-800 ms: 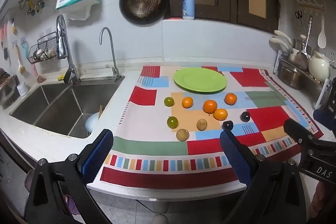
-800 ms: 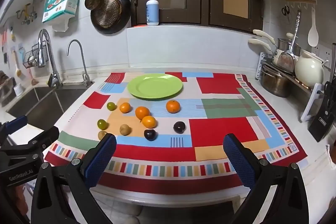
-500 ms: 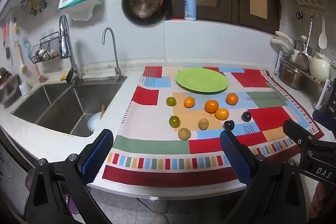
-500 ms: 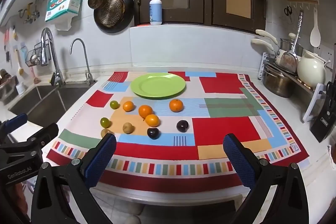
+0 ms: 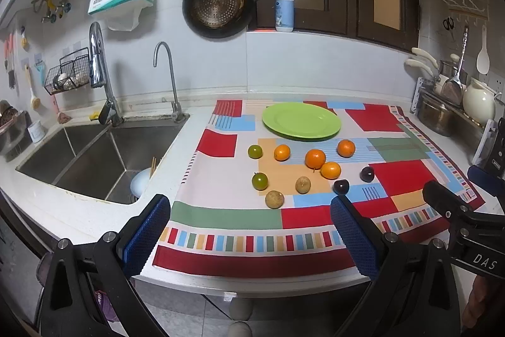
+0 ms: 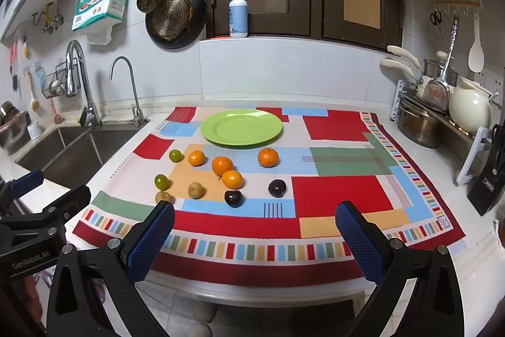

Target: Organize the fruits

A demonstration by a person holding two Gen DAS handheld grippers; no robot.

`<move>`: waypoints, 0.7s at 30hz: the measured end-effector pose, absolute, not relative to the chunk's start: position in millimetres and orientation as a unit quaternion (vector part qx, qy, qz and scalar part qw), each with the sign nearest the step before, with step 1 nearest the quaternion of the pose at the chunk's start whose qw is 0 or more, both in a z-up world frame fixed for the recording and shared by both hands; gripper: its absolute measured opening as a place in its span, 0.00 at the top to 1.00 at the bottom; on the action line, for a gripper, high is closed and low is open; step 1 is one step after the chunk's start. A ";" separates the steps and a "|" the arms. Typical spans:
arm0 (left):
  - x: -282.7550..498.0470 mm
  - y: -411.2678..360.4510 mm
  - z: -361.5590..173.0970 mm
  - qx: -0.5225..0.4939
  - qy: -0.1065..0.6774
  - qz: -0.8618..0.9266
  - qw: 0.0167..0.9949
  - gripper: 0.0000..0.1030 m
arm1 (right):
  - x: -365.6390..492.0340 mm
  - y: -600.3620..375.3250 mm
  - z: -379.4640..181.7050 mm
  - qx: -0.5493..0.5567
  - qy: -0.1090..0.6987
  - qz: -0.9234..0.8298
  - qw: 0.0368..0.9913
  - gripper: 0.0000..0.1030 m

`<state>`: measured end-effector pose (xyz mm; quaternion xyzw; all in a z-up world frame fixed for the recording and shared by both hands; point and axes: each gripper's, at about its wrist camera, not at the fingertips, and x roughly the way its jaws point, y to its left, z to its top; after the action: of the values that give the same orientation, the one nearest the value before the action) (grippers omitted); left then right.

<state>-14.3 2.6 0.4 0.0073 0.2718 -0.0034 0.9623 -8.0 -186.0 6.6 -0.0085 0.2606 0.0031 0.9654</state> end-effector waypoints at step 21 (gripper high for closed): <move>-17.4 -5.1 5.2 0.009 0.265 -0.003 0.964 0.00 | -11.8 -191.4 7.2 -0.005 0.257 0.003 0.966 0.01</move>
<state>-17.4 -5.1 5.2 0.0091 0.2654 -0.0032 0.9641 -11.8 -191.4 7.2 -0.0054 0.2571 0.0030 0.9664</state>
